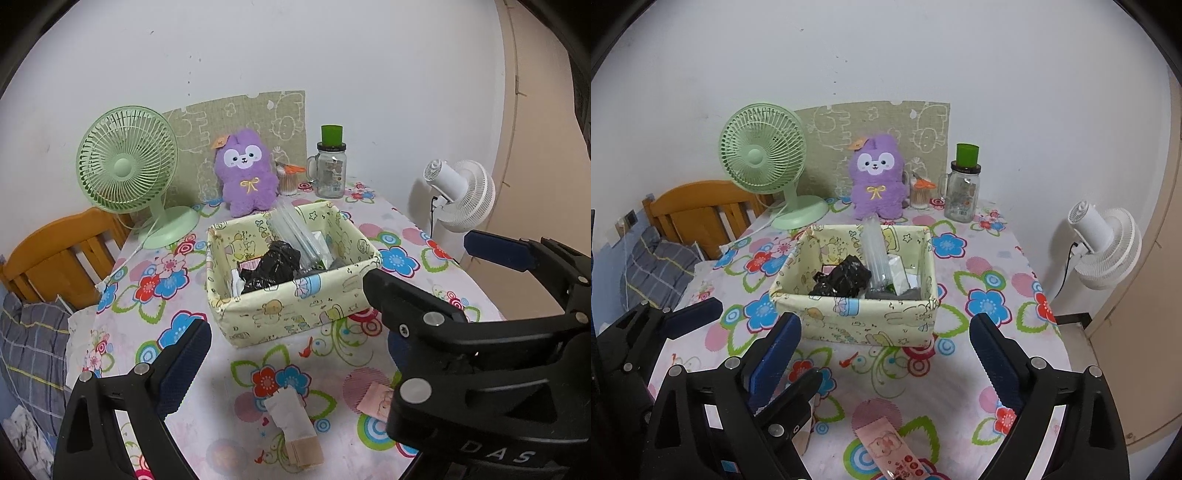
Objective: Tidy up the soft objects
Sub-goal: 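Open both grippers and withdraw them from the box toward the table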
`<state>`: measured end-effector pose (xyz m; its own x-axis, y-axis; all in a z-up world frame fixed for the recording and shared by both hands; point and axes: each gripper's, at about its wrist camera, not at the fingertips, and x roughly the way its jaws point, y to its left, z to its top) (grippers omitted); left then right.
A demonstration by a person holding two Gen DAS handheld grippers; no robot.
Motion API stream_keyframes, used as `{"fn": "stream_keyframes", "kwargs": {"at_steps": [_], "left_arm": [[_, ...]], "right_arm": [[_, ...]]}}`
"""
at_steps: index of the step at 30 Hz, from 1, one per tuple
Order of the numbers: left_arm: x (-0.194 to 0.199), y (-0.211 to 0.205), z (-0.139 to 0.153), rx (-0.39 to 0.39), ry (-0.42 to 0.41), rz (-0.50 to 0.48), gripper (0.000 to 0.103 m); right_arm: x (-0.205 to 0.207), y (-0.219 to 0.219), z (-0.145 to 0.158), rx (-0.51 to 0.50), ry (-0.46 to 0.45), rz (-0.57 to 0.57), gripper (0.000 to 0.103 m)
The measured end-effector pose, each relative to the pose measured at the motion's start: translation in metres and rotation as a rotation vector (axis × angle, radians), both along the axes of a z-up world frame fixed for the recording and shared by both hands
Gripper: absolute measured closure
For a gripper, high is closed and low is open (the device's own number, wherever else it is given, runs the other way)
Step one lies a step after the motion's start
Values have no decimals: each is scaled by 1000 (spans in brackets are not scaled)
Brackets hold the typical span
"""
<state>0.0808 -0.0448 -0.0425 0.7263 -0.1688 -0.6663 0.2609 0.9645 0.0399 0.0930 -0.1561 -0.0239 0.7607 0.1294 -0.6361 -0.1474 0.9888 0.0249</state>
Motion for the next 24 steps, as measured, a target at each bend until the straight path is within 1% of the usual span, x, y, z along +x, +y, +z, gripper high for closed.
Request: {"fn": "stream_keyframes", "kwargs": {"at_steps": [8, 17, 20, 24], "left_arm": [[-8, 1, -13, -28, 29, -18, 5], [-15, -1, -34, -34, 56, -25, 5], [-17, -1, -41, -47, 64, -27, 5], [-19, -1, -51, -51, 83, -23, 5]], "right_arm": [[-12, -1, -7, 1, 2, 18, 9], [-21, -4, -25, 7, 16, 35, 9], [-24, -4, -32, 7, 18, 46, 9], [-29, -2, -43, -12, 20, 58, 9]]}}
